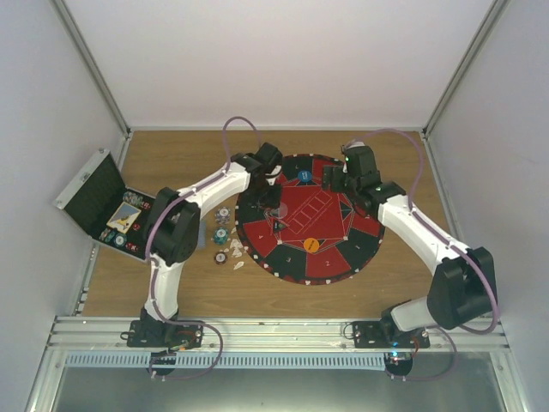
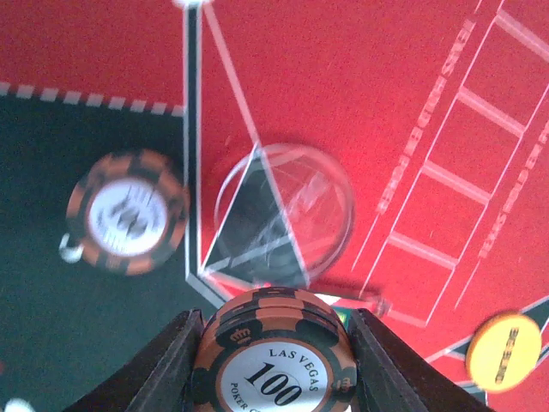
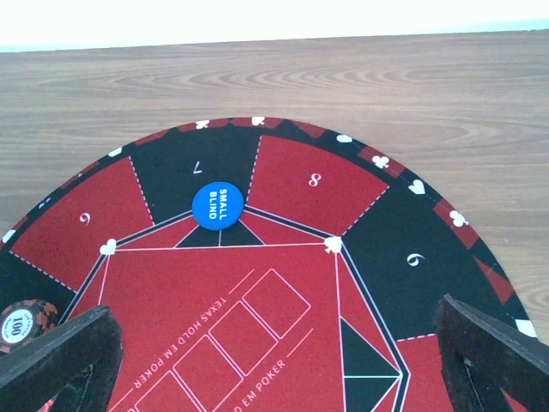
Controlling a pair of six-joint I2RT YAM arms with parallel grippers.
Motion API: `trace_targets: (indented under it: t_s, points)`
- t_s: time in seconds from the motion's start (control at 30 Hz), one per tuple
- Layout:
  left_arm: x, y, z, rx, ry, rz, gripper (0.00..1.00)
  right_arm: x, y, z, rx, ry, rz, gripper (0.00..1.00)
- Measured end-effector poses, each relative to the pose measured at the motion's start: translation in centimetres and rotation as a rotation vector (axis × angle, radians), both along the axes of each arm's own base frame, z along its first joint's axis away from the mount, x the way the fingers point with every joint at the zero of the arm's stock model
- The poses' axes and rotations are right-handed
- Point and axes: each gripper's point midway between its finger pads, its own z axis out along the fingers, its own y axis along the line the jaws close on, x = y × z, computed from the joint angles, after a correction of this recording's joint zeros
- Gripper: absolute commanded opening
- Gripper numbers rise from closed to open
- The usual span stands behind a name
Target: Distribute texas hold em gaming equipment
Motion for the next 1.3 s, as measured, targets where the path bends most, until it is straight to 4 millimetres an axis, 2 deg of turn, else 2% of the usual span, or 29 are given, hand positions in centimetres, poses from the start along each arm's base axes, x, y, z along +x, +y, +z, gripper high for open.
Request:
trace_targets:
  t_s: [0.23,0.43,0.67,0.8,1.13,1.3]
  points:
    - [3.9,-3.3,-0.5,-0.039,-0.025,-0.056,0.38,-0.7,-0.8,0.7,-0.003,-0.018,-0.033,1.0]
    - [6.4,-4.8,-1.3,-0.056,-0.039,-0.072,0.38,-1.1,-1.4,0.6,-0.013,-0.015,-0.052,1.0]
    - [8.8,-5.1,-2.7,-0.059,-0.046,-0.054,0.37,-1.3,-1.7,0.6,-0.026,-0.009,-0.064,1.0]
    - [9.3,-4.7,-3.3,-0.056,-0.041,-0.043,0.37,-1.4,-1.8,0.5,-0.031,-0.003,-0.068,1.0]
    - [9.9,-3.7,-5.0,-0.023,-0.028,-0.03,0.38,-1.5,-1.9,0.4,-0.031,0.002,-0.07,1.0]
    - [10.0,-3.6,-5.1,-0.016,-0.036,-0.036,0.39,-1.5,-1.9,0.3,-0.032,0.004,-0.07,1.0]
